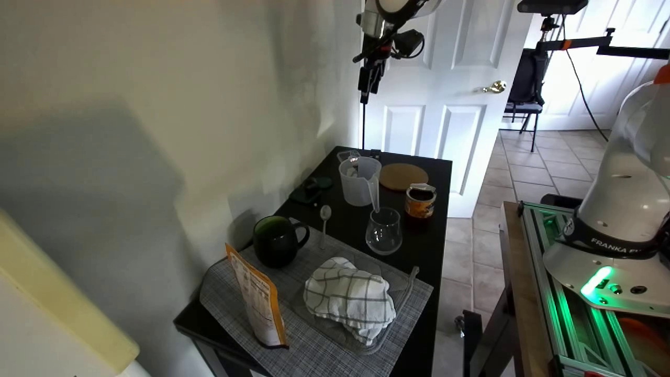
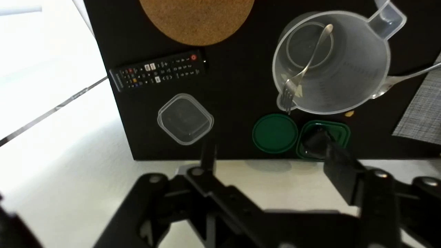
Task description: Remove the fork from the glass cup and put it in the plastic jar
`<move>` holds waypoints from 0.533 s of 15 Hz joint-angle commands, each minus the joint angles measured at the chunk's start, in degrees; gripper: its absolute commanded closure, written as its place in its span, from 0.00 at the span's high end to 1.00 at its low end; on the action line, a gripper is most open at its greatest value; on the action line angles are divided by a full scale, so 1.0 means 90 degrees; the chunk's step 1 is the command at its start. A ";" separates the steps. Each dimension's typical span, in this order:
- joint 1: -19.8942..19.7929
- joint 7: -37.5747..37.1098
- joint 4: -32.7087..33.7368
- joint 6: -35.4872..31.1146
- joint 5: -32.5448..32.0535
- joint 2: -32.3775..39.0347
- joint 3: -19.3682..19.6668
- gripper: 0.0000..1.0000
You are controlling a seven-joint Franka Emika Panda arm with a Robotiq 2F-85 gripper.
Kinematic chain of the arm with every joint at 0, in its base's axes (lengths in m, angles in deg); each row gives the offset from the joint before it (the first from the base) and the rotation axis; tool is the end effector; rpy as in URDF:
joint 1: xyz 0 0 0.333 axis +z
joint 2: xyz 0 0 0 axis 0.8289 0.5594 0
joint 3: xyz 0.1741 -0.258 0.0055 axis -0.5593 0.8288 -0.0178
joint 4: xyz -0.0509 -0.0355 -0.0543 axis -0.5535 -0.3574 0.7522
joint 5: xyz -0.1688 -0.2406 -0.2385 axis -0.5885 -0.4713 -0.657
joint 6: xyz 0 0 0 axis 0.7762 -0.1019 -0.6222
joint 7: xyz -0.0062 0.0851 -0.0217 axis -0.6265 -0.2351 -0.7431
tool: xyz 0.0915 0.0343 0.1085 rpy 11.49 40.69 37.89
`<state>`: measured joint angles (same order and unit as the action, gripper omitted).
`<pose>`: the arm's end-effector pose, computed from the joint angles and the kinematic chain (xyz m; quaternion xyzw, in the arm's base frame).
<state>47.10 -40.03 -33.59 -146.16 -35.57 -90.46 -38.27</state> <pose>0.5212 -0.1887 0.4137 0.9937 -0.0102 0.0920 0.0638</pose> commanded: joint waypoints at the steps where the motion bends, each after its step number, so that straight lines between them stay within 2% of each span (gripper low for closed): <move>1: 0.0106 0.0953 -0.0469 0.0328 0.0233 -0.0601 -0.0109 1.00; 3: 0.0225 0.1278 -0.0628 0.0594 0.0235 -0.0742 -0.0177 1.00; 4: 0.0132 0.0945 -0.0287 0.0447 0.0111 -0.0484 -0.0121 1.00; 8: 0.0240 0.1105 -0.0472 0.0518 0.0119 -0.0581 -0.0184 1.00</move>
